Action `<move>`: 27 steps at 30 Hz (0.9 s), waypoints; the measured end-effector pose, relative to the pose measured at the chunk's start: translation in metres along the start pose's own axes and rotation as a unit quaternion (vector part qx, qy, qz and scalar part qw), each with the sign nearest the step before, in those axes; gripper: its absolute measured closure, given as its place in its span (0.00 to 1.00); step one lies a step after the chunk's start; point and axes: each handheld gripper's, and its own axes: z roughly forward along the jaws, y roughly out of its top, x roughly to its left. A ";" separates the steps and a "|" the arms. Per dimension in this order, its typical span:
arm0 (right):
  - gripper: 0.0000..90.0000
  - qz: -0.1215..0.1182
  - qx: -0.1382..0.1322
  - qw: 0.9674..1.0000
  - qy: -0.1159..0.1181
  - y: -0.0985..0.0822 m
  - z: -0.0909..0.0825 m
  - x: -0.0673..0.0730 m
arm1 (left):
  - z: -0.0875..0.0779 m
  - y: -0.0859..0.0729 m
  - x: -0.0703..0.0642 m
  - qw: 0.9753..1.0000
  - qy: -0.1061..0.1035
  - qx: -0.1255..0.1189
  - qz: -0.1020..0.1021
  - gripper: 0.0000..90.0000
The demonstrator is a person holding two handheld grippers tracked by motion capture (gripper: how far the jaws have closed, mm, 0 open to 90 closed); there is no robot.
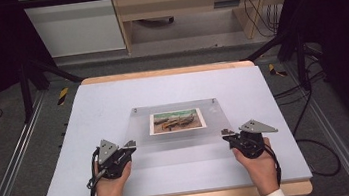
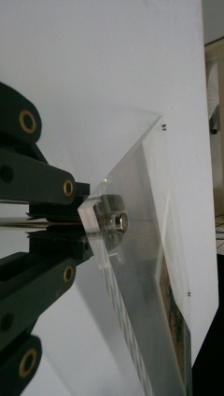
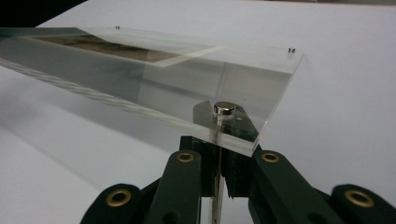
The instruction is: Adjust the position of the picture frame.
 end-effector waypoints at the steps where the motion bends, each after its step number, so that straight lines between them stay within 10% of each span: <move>1: 0.94 0.000 0.001 1.000 0.000 -0.001 0.000 0.000 | 0.000 -0.001 0.000 1.000 0.000 0.001 0.000 0.93; 27: 0.94 -0.005 0.036 0.999 -0.005 -0.010 0.012 -0.004 | 0.015 -0.011 0.004 0.999 -0.004 0.042 0.005 0.93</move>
